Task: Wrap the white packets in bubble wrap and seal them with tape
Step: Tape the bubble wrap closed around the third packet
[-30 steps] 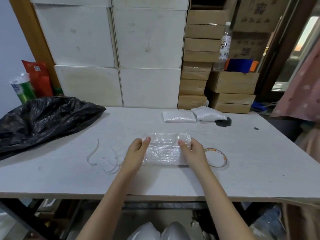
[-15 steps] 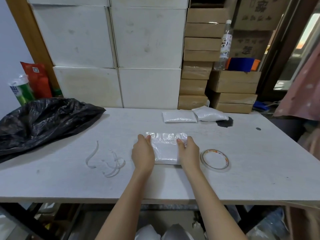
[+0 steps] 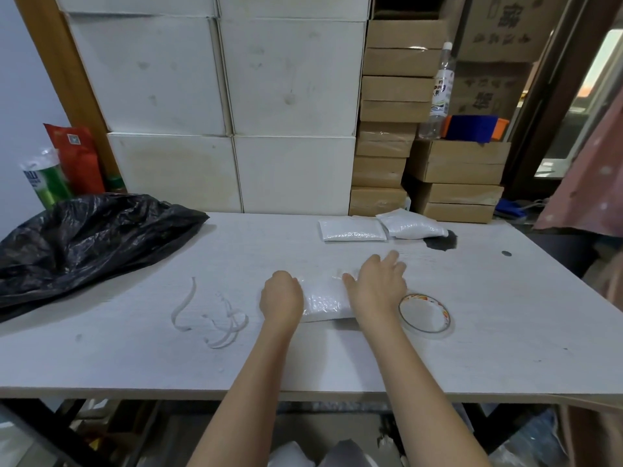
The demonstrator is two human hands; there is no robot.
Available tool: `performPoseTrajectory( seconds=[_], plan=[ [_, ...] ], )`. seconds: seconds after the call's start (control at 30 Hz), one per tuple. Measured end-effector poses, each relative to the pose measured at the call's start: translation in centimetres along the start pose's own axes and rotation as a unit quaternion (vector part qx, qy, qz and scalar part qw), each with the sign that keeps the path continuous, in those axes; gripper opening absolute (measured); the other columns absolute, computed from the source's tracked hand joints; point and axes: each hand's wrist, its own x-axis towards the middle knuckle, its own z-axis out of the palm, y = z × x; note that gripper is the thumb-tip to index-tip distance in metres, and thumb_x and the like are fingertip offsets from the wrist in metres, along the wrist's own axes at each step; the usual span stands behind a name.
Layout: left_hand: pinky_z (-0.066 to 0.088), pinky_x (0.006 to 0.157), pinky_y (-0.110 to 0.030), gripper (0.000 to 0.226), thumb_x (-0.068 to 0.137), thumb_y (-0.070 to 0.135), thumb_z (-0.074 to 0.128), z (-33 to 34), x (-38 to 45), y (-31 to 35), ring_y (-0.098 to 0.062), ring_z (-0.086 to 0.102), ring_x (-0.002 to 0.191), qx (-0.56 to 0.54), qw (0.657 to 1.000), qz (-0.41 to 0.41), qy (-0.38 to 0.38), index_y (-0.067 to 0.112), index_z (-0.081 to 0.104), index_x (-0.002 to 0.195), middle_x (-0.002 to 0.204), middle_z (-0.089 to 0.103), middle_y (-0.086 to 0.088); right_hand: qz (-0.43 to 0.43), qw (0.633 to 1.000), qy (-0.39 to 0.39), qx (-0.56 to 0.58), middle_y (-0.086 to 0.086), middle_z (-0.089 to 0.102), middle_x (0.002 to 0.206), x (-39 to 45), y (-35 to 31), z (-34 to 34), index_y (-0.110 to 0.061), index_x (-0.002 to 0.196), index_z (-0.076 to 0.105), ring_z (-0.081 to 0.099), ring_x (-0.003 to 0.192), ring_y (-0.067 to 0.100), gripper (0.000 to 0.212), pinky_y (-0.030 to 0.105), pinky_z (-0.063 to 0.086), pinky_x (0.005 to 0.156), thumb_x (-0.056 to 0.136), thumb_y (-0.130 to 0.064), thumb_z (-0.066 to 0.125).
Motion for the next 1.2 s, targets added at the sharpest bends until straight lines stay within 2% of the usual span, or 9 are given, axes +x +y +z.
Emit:
performPoseTrajectory(
  seconds=[0.1, 0.2, 0.47, 0.63, 0.73, 0.83, 0.93, 1.07, 1.2],
  plan=[
    [0.047, 0.084, -0.038, 0.029, 0.097, 0.016, 0.039, -0.1, -0.1, -0.1, -0.037, 0.057, 0.106, 0.018, 1.0, 0.009, 0.0, -0.006, 0.054, 0.109, 0.113, 0.061, -0.02, -0.181, 0.983, 0.026, 0.003, 0.011, 0.022, 0.155, 0.5, -1.0, -0.5, -0.007, 0.138, 0.04, 0.016, 0.145, 0.024, 0.05, 0.036, 0.016, 0.115, 0.098, -0.037, 0.04],
    [0.046, 0.082, -0.035, 0.028, 0.098, 0.019, 0.04, -0.2, -0.1, -0.1, -0.035, 0.058, 0.105, 0.028, 1.0, 0.014, -0.002, -0.003, 0.054, 0.107, 0.113, 0.061, -0.018, -0.272, 0.961, -0.043, -0.019, 0.006, 0.01, 0.159, 0.2, -2.0, 0.6, -0.008, 0.148, 0.021, 0.0, 0.148, 0.018, 0.056, 0.035, -0.001, 0.119, 0.101, -0.039, 0.025],
    [0.045, 0.078, -0.039, 0.028, 0.098, 0.02, 0.039, -1.4, -1.1, 0.8, -0.037, 0.058, 0.102, -0.035, 0.998, 0.028, 0.039, -0.002, 0.041, 0.114, 0.11, 0.061, -0.019, -0.162, 0.965, -0.172, 0.113, 0.002, 0.013, 0.159, -1.4, 0.5, 3.8, -0.011, 0.15, 0.016, 0.008, 0.147, 0.014, 0.054, 0.03, 0.003, 0.12, 0.102, -0.036, 0.017],
    [0.038, 0.055, -0.029, 0.009, 0.073, 0.015, 0.064, -4.1, -2.1, 3.6, -0.026, 0.063, 0.079, 0.199, 0.912, 0.264, 0.243, 0.011, 0.064, 0.08, 0.078, 0.065, -0.005, -0.149, 0.968, -0.162, 0.123, 0.004, 0.016, 0.159, -1.4, 0.7, 4.5, -0.01, 0.15, 0.019, 0.009, 0.147, 0.016, 0.054, 0.031, 0.004, 0.12, 0.102, -0.034, 0.015],
    [0.051, 0.09, -0.043, 0.041, 0.081, 0.026, 0.042, -1.8, -1.8, 2.7, -0.027, 0.066, 0.104, 0.239, 0.866, 0.413, 0.154, 0.005, 0.07, 0.101, 0.1, 0.073, -0.008, -0.17, 0.965, -0.173, 0.098, 0.004, 0.015, 0.159, -1.1, 0.9, 4.6, -0.011, 0.15, 0.014, 0.008, 0.147, 0.017, 0.055, 0.032, 0.005, 0.12, 0.1, -0.033, 0.021],
    [0.019, 0.117, -0.039, 0.074, 0.088, 0.042, 0.003, 0.2, -2.3, 0.7, -0.019, 0.031, 0.141, 0.233, 0.888, 0.395, 0.016, 0.006, 0.043, 0.138, 0.145, 0.044, -0.004, -0.178, 0.967, -0.175, 0.059, 0.002, 0.009, 0.16, -1.2, 1.1, 4.7, -0.012, 0.151, 0.009, 0.004, 0.148, 0.015, 0.061, 0.031, 0.002, 0.121, 0.099, -0.035, 0.03],
    [0.002, 0.119, -0.028, 0.055, 0.101, 0.04, 0.013, 0.9, -1.9, -1.2, -0.01, 0.007, 0.146, 0.138, 0.928, 0.339, -0.07, 0.014, 0.024, 0.148, 0.157, 0.021, 0.003, -0.16, 0.964, -0.192, 0.096, 0.001, 0.008, 0.16, -1.3, 0.7, 4.3, -0.012, 0.151, 0.011, 0.003, 0.147, 0.012, 0.052, 0.03, 0.001, 0.121, 0.102, -0.03, 0.017],
    [0.01, 0.118, -0.027, 0.048, 0.103, 0.031, 0.02, 1.0, -2.0, -1.9, -0.009, 0.012, 0.145, 0.061, 0.945, 0.312, -0.079, 0.013, 0.029, 0.146, 0.154, 0.027, 0.003, -0.118, 0.929, -0.239, 0.256, 0.001, 0.006, 0.16, -0.8, 0.7, 1.2, -0.011, 0.15, 0.014, 0.0, 0.147, 0.014, 0.048, 0.026, -0.002, 0.116, 0.104, -0.023, 0.017],
    [0.018, 0.113, -0.029, 0.046, 0.102, 0.03, 0.018, 1.1, -2.0, -2.1, -0.015, 0.025, 0.142, 0.053, 0.945, 0.318, -0.061, 0.011, 0.041, 0.137, 0.143, 0.044, -0.003, -0.205, 0.945, -0.184, 0.175, 0.001, 0.007, 0.16, -0.1, 0.1, -0.3, -0.008, 0.15, 0.013, 0.0, 0.147, 0.011, 0.05, 0.027, -0.001, 0.12, 0.103, -0.023, 0.017]
  ],
)
